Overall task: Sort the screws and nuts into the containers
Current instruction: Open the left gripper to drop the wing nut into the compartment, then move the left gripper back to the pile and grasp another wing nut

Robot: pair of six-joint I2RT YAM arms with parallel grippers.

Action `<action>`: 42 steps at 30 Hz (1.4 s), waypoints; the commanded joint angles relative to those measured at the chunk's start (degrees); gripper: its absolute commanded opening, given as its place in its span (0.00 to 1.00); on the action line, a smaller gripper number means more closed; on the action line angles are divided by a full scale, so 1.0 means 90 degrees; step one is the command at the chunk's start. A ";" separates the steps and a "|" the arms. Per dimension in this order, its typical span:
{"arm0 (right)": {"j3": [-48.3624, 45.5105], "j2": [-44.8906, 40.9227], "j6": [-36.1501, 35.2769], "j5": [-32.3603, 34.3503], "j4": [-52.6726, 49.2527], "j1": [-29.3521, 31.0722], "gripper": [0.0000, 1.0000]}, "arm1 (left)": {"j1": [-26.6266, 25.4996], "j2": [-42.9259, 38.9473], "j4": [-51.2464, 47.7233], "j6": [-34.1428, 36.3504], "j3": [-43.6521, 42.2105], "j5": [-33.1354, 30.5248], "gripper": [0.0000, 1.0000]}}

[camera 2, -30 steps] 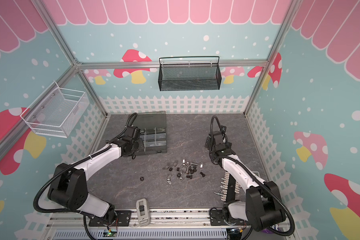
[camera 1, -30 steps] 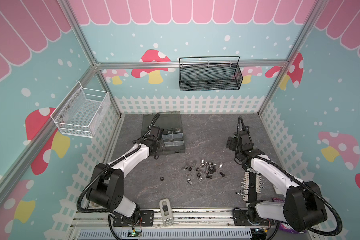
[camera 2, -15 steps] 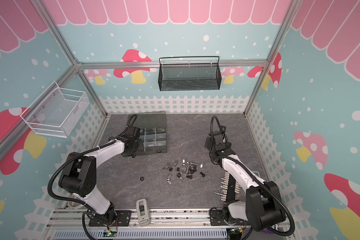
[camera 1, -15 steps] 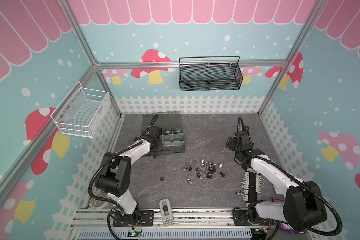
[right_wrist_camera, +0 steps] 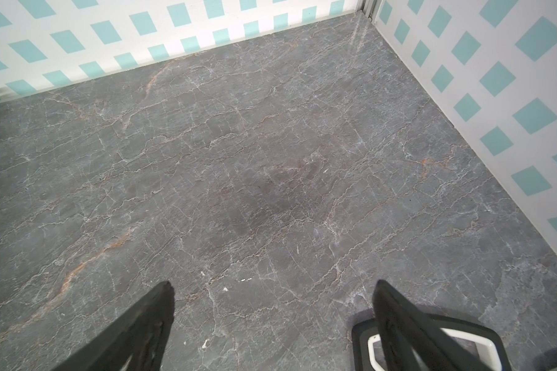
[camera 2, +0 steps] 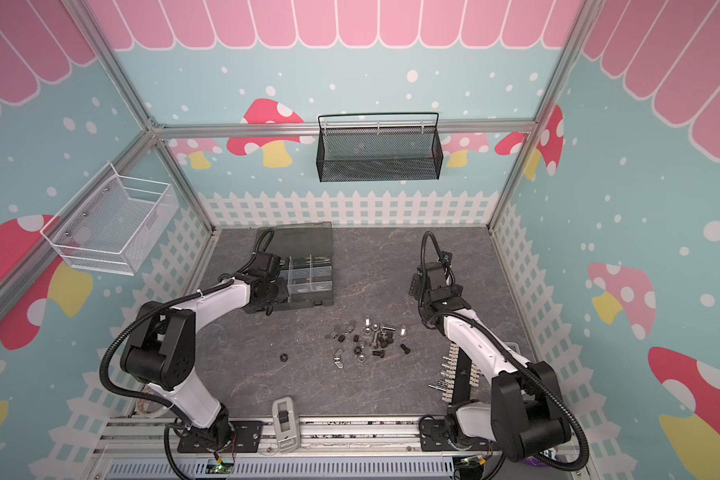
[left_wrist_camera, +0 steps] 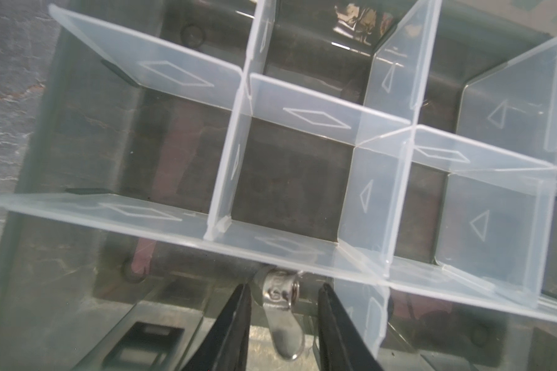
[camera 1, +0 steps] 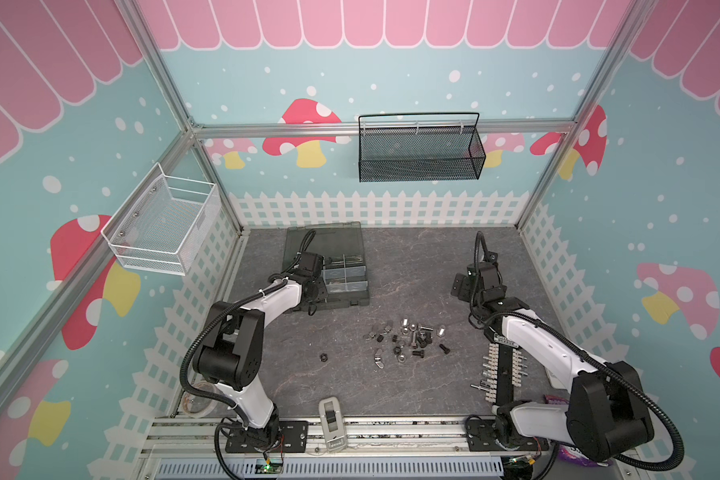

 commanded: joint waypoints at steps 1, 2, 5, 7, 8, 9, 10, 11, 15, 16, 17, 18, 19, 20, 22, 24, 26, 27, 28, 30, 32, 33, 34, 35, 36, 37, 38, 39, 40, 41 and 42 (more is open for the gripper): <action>-0.0066 0.0001 0.0167 0.0063 0.0008 0.0052 0.97 | 0.0025 -0.0246 0.0100 -0.0097 -0.0095 0.0086 0.37; -0.0070 -0.0027 0.0177 0.0081 0.0005 0.0050 0.97 | 0.0030 -0.0314 0.0097 -0.0105 -0.0111 0.0131 0.37; -0.0114 -0.0112 0.0202 0.0105 -0.0015 0.0054 0.97 | -0.0020 -0.0584 0.0100 -0.0126 -0.0201 0.0219 0.38; -0.0159 -0.0184 0.0238 0.0105 -0.0008 0.0054 0.97 | -0.0115 -0.0814 0.0101 -0.0134 -0.0275 0.0253 0.39; -0.0179 -0.0229 0.0256 0.0108 -0.0004 0.0052 0.97 | -0.0198 -0.0947 0.0086 -0.0120 -0.0325 0.0260 0.40; -0.0206 -0.0267 0.0281 0.0114 0.0003 0.0052 0.97 | -0.0309 -0.1066 0.0092 -0.0111 -0.0367 0.0262 0.41; -0.0221 -0.0291 0.0292 0.0116 -0.0004 0.0050 0.97 | -0.0417 -0.1162 0.0069 -0.0096 -0.0404 0.0273 0.43; -0.0236 -0.0319 0.0298 0.0116 0.0002 0.0050 0.97 | -0.0567 -0.1263 0.0008 -0.0083 -0.0427 0.0293 0.44; -0.0246 -0.0356 0.0349 0.0178 -0.0072 0.0055 0.97 | -0.1344 -0.1538 -0.0130 0.0003 -0.0574 0.0273 0.49; -0.0252 -0.0353 0.0370 0.0187 -0.0097 0.0050 0.97 | -0.1552 -0.1582 -0.0141 0.0072 -0.0623 0.0299 0.50; -0.0242 -0.0362 0.0390 0.0208 -0.0111 0.0054 0.97 | -0.1771 -0.1610 -0.0161 0.0167 -0.0650 0.0327 0.51; -0.0251 -0.0353 0.0417 0.0219 -0.0125 0.0050 0.97 | -0.1957 -0.1631 -0.0172 0.0269 -0.0681 0.0366 0.52; -0.0243 -0.0353 0.0433 0.0231 -0.0140 0.0055 0.97 | -0.2170 -0.1625 -0.0172 0.0421 -0.0724 0.0397 0.53; -0.0247 -0.0353 0.0452 0.0231 -0.0141 0.0050 0.97 | -0.2376 -0.1603 -0.0172 0.0569 -0.0755 0.0384 0.54; -0.0247 -0.0344 0.0503 0.0256 -0.0141 0.0050 0.97 | -0.2690 -0.1484 -0.0180 0.0819 -0.0790 0.0431 0.55; -0.0238 -0.0333 0.0576 0.0263 -0.0152 0.0051 0.97 | -0.2896 -0.1280 -0.0201 0.1011 -0.0800 0.0642 0.55; -0.0221 -0.0322 0.0611 0.0262 -0.0173 0.0050 0.97 | -0.3089 -0.1108 -0.0204 0.1224 -0.0773 0.0800 0.55; -0.0206 -0.0315 0.0629 0.0271 -0.0182 0.0051 0.97 | -0.3199 -0.1015 -0.0210 0.1348 -0.0747 0.0846 0.55; -0.0195 -0.0309 0.0661 0.0274 -0.0219 0.0055 0.97 | -0.3279 -0.0931 -0.0228 0.1430 -0.0723 0.0848 0.55; -0.0193 -0.0303 0.0689 0.0297 -0.0265 0.0050 0.97 | -0.3392 -0.0734 -0.0277 0.1544 -0.0628 0.0842 0.56; -0.0184 -0.0303 0.0763 0.0310 -0.0329 0.0050 0.98 | -0.3429 -0.0544 -0.0294 0.1566 -0.0570 0.0831 0.56; -0.0179 -0.0296 0.0782 0.0313 -0.0358 0.0050 0.97 | -0.3432 -0.0456 -0.0299 0.1565 -0.0553 0.0837 0.56; -0.0178 -0.0295 0.0784 0.0321 -0.0382 0.0050 0.97 | -0.3430 -0.0372 -0.0299 0.1565 -0.0539 0.0828 0.56; -0.0183 -0.0305 0.0790 0.0328 -0.0401 0.0050 0.97 | -0.3425 -0.0302 -0.0301 0.1546 -0.0525 0.0810 0.56; -0.0185 -0.0316 0.0798 0.0330 -0.0412 0.0050 0.97 | -0.3425 -0.0254 -0.0300 0.1538 -0.0520 0.0804 0.56; -0.0193 -0.0321 0.0802 0.0340 -0.0424 0.0049 0.97 | -0.3425 -0.0208 -0.0299 0.1536 -0.0510 0.0794 0.56; -0.0205 -0.0330 0.0799 0.0348 -0.0433 0.0050 0.97 | -0.3430 -0.0165 -0.0300 0.1521 -0.0500 0.0758 0.56; -0.0217 -0.0340 0.0816 0.0359 -0.0440 0.0050 0.97 | -0.3426 -0.0130 -0.0299 0.1512 -0.0503 0.0706 0.56; -0.0234 -0.0352 0.0826 0.0355 -0.0437 0.0050 0.98 | -0.3427 -0.0104 -0.0298 0.1509 -0.0488 0.0658 0.55; -0.0235 -0.0353 0.0833 0.0356 -0.0433 0.0045 0.97 | -0.3425 -0.0064 -0.0306 0.1502 -0.0470 0.0617 0.54; -0.0251 -0.0354 0.0847 0.0354 -0.0436 0.0049 0.97 | -0.3425 -0.0030 -0.0299 0.1502 -0.0455 0.0580 0.53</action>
